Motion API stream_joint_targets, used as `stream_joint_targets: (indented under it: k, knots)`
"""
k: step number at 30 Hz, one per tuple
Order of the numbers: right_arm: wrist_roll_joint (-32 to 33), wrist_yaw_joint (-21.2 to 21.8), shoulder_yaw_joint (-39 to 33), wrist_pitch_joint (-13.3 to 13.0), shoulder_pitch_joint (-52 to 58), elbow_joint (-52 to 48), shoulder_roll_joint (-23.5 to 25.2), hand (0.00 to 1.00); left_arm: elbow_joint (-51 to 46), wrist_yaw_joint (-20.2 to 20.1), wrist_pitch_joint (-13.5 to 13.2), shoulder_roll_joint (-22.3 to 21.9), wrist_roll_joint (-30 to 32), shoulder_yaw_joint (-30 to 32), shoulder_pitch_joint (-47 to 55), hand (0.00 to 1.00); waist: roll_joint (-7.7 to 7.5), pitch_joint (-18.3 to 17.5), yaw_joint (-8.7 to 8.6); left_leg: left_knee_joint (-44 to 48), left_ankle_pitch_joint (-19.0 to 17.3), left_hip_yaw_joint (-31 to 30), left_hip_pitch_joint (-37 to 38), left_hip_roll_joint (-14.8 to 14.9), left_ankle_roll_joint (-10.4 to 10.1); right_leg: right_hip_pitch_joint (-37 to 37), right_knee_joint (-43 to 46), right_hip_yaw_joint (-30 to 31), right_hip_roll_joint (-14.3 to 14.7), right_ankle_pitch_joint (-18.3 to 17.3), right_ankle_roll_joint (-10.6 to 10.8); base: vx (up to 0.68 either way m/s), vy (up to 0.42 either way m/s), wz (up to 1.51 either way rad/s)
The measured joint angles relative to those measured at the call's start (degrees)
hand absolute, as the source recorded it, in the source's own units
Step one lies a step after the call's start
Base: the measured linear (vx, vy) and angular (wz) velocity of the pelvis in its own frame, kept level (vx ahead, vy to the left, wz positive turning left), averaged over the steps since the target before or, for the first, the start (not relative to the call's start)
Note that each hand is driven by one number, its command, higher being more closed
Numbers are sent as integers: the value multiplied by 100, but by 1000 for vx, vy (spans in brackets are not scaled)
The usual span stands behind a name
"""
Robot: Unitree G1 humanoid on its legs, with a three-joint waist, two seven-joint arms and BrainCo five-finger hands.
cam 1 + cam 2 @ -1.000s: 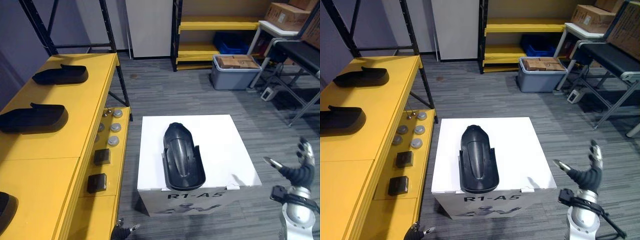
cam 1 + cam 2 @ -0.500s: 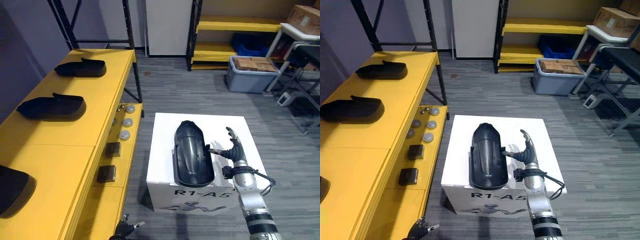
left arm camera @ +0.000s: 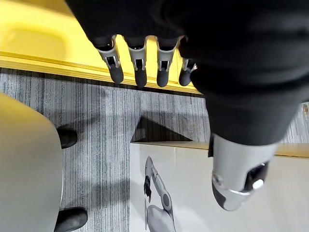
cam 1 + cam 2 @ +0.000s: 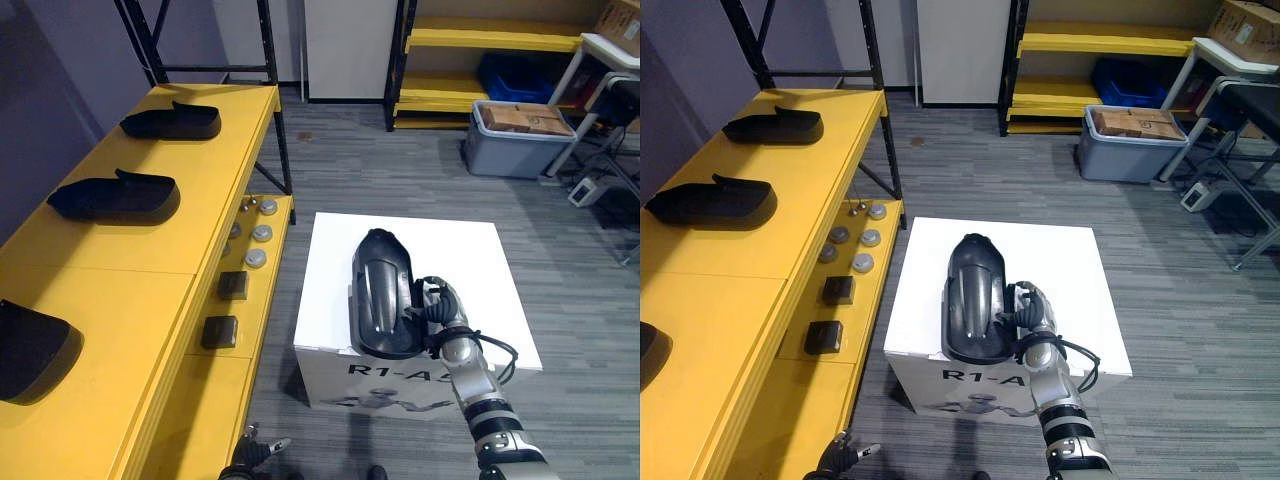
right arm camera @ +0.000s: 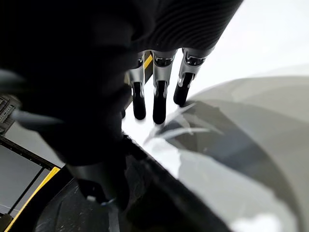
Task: Walk over and take plastic housings, then place them on the shelf
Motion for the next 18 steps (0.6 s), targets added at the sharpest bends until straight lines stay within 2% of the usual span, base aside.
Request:
stream_joint_targets:
  k: [10, 12, 18]
  knots:
    - [125, 100, -14, -44, -32, -24, -183, 100, 1, 0, 28, 57, 10, 0, -22, 0, -108, 32, -33, -68, 14, -24, 107, 65, -37, 129, -101, -57, 65, -18, -2, 53, -4, 1]
    - [140, 154, -17, -53, 184, -224, -178, 100, -4, 0, 27, 74, 9, -2, -21, 0, -151, 4, -24, -65, 14, -64, 120, 51, -37, 158, -100, -79, 54, -40, 5, 23, 13, 8]
    - [263, 164, -27, -49, 563, -728, -128, 100, -121, 4, 28, 73, 0, 0, 29, 0, -157, -2, -21, -44, 10, -99, 115, 30, -37, 172, -95, -91, 31, -39, 4, -5, 6, 1]
